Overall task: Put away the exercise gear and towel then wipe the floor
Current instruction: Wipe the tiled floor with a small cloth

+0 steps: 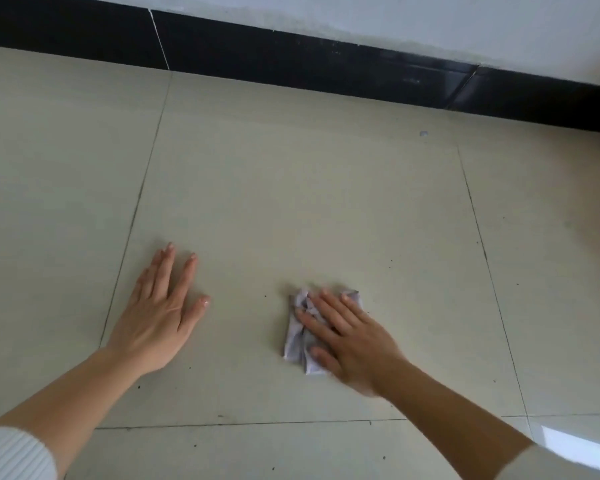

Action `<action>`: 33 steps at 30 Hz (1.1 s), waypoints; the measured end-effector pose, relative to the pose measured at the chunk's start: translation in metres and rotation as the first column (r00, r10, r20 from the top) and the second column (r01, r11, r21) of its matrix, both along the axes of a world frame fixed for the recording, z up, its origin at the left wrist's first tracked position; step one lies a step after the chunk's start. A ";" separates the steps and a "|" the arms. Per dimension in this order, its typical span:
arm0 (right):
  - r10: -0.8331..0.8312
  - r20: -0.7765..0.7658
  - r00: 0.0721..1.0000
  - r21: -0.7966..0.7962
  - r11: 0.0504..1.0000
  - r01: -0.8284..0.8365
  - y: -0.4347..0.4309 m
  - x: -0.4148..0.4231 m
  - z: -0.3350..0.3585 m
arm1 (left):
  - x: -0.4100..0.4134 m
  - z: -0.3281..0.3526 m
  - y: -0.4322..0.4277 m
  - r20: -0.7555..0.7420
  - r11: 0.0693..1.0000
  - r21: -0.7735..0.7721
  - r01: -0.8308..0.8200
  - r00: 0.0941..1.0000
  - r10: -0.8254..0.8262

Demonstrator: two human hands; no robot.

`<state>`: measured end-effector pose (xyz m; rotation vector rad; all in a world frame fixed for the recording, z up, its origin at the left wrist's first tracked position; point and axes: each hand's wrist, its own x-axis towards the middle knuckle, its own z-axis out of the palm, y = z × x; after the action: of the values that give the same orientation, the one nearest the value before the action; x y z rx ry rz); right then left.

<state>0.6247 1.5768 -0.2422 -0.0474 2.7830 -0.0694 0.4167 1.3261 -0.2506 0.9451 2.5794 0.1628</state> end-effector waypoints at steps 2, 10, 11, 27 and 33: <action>-0.175 -0.031 0.984 0.006 0.985 0.175 0.023 -0.029 0.000 | 0.004 0.003 -0.010 0.030 0.999 -0.018 -0.042 0.999 0.043; -0.654 0.008 0.756 -0.037 0.755 0.654 0.074 -0.122 0.004 | 0.000 0.008 -0.009 0.122 0.996 -0.085 -0.021 0.992 0.031; -0.694 0.018 0.720 -0.056 0.718 0.694 0.070 -0.129 0.004 | -0.001 0.009 -0.009 0.125 0.996 -0.089 -0.018 0.992 0.029; 0.316 -0.075 0.946 -0.094 0.942 -0.322 -0.043 -0.036 -0.007 | -0.007 0.044 -0.003 0.232 0.933 -0.345 0.101 0.972 -0.019; -0.378 -0.056 0.924 -0.005 0.926 0.378 0.052 -0.113 0.001 | 0.027 0.051 -0.011 0.253 0.936 -0.350 -0.028 0.960 0.123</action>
<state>0.5121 1.6288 -0.2414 0.4991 2.8080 -0.1579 0.4437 1.3153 -0.1993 0.6439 2.2894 -0.1283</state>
